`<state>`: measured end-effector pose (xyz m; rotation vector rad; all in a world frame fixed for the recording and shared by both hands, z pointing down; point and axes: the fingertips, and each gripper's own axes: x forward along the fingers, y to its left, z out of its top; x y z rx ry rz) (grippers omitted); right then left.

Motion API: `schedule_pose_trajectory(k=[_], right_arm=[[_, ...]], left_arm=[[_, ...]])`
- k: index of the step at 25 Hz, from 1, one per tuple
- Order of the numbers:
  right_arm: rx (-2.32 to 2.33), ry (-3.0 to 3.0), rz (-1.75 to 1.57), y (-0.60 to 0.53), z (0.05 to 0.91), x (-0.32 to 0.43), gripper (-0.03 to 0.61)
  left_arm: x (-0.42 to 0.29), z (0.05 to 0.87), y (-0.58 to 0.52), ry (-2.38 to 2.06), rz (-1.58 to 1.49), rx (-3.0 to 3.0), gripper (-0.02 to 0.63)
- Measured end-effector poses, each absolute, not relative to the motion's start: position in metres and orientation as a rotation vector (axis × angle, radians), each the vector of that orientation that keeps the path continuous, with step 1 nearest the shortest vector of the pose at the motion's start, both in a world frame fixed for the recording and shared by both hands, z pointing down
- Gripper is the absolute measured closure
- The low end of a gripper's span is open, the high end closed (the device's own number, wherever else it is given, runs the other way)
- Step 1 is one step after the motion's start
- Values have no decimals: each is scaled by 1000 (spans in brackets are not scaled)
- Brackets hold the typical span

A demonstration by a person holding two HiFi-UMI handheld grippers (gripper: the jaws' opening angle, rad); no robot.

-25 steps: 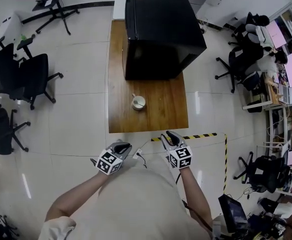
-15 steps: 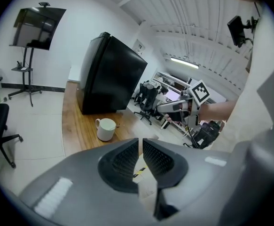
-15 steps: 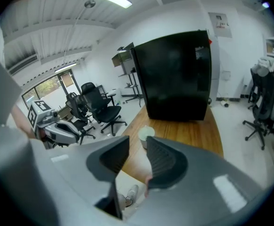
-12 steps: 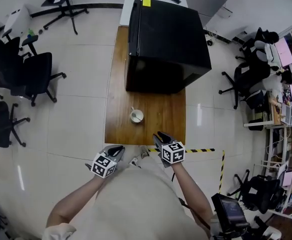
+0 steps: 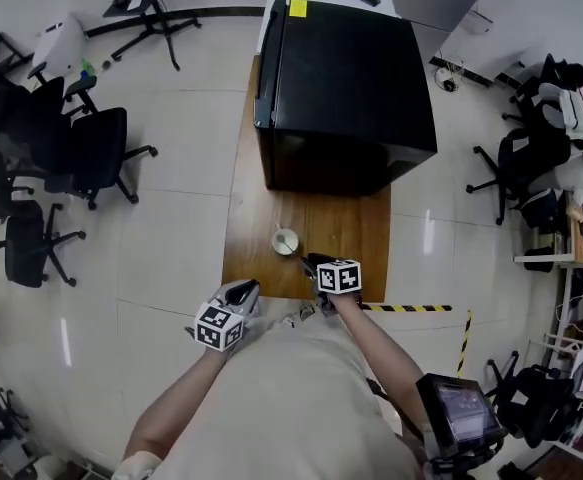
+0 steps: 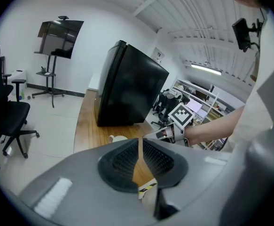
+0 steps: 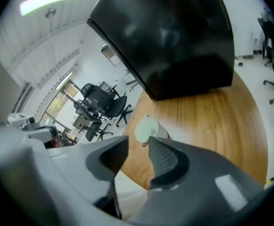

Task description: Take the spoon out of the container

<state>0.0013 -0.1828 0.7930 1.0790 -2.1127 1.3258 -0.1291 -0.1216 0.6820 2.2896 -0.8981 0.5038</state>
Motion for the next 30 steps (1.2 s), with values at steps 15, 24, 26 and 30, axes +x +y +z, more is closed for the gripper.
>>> schedule_pose_trajectory(k=[15, 24, 26, 30], right_arm=[[1089, -1922, 1763, -200, 843, -16, 439], [1188, -1846, 1790, -201, 850, -15, 528], [1203, -1851, 1789, -202, 848, -17, 529], [1230, -1868, 1785, -201, 839, -18, 531]], left_arm=[[-139, 682, -132, -976, 519, 2219, 581], [-155, 678, -135, -1003, 509, 2229, 581], [-159, 678, -133, -1005, 510, 2229, 581], [-162, 679, -129, -1009, 493, 2223, 581]])
